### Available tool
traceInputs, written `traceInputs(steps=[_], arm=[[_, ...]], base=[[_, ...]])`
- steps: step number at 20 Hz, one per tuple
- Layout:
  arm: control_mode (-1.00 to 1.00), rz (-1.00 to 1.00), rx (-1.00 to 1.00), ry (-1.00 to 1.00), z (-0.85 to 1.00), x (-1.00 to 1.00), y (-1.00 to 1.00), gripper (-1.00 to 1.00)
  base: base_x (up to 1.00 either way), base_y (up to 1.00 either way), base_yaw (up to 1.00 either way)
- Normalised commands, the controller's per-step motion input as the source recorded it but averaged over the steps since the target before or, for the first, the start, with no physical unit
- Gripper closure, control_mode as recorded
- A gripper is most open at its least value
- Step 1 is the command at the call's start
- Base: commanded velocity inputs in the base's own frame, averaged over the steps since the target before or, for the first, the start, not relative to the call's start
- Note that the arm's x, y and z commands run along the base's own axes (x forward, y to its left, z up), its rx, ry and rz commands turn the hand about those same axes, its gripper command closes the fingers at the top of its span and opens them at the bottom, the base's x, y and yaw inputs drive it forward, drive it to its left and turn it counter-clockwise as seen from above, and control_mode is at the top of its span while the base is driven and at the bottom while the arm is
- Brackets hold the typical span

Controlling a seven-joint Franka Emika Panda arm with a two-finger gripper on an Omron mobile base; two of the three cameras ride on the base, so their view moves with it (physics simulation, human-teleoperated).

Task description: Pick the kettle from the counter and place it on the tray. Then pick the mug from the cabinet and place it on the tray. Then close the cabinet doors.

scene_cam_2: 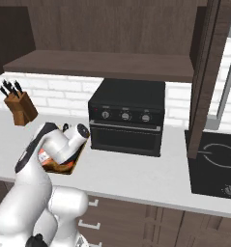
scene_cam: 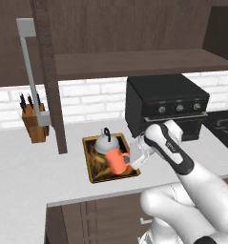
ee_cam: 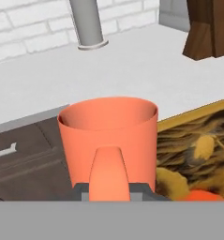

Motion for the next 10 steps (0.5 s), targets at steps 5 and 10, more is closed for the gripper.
traceInputs(steps=[5,10], arm=[[-1.0,0.15,0.0,0.0,-0.32,0.49,0.06,1.0],[-1.0,0.07,0.0,0.0,-0.27,0.42,0.0,1.0]], base=[[0.0,0.0,0.0],[0.0,0.0,0.0]])
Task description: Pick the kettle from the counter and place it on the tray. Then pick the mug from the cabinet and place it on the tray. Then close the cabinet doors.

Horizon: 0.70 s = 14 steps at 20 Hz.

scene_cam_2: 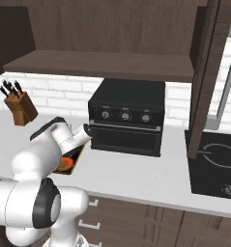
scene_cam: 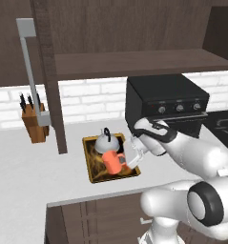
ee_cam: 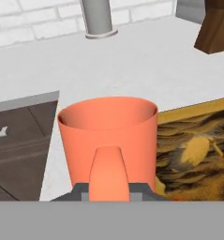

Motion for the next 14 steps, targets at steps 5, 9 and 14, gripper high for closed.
traceInputs(steps=[5,9,14], arm=[[-1.0,0.03,0.0,0.0,-0.27,0.3,0.03,1.0],[-1.0,0.03,0.0,-0.02,-0.3,0.05,0.04,1.0],[-1.0,0.01,0.0,-0.05,-0.23,0.09,0.0,1.0]], base=[[0.0,0.0,0.0],[0.0,0.0,0.0],[0.0,0.0,0.0]])
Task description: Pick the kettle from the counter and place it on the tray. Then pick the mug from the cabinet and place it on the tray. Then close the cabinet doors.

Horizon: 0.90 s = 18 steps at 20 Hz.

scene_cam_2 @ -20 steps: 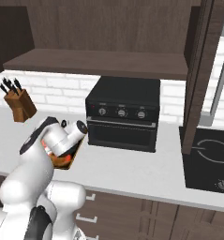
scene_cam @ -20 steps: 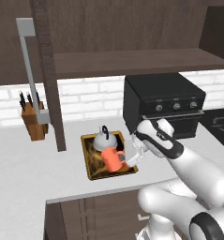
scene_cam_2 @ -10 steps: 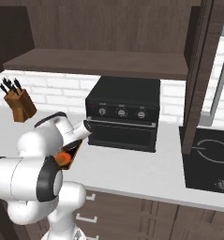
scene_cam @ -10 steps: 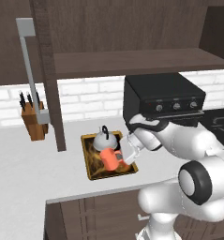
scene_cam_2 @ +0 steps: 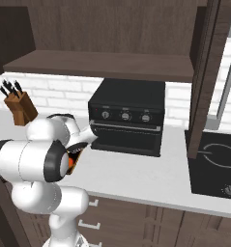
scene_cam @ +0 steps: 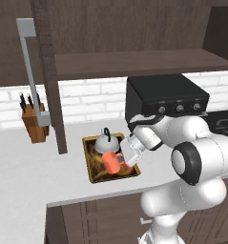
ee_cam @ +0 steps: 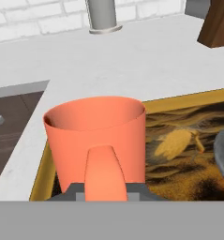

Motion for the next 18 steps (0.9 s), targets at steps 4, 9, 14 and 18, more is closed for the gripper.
traceInputs(steps=[4,9,14,18], arm=[[-1.0,0.0,0.0,-0.09,-0.2,0.09,0.0,1.0],[-1.0,0.01,0.0,-0.05,-0.3,-0.08,-0.08,1.0],[-1.0,0.0,0.0,-0.02,-0.36,-0.04,-0.12,-1.0],[-1.0,0.0,0.0,0.0,-0.34,0.0,-0.2,-1.0]], base=[[0.0,0.0,0.0],[0.0,0.0,0.0],[0.0,0.0,0.0],[0.0,0.0,0.0]])
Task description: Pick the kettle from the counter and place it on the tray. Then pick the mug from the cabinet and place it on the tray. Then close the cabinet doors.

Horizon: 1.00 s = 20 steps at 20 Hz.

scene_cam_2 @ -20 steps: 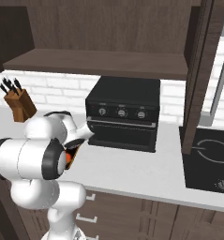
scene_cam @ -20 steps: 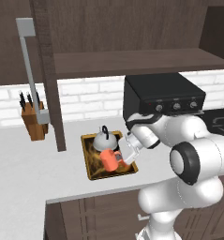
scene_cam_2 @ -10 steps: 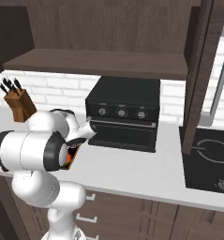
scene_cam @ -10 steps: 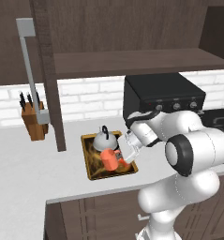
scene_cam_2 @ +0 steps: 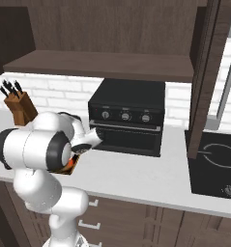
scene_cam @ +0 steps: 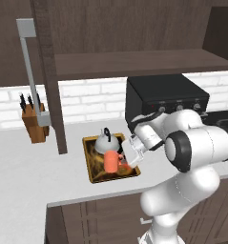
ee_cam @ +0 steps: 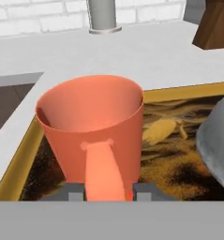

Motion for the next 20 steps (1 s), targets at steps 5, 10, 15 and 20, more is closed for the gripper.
traceInputs(steps=[5,10,15,20], arm=[[-1.0,0.0,0.0,-0.02,-0.29,-0.03,-0.3,-1.0],[-1.0,0.01,0.0,-0.12,0.26,-0.04,-0.06,-1.0],[-1.0,0.0,0.0,-0.07,0.85,-0.29,0.03,-1.0],[-1.0,0.0,0.0,0.0,0.74,-0.54,0.0,-1.0]], base=[[0.0,0.0,0.0],[0.0,0.0,0.0],[0.0,0.0,0.0],[0.0,0.0,0.0]])
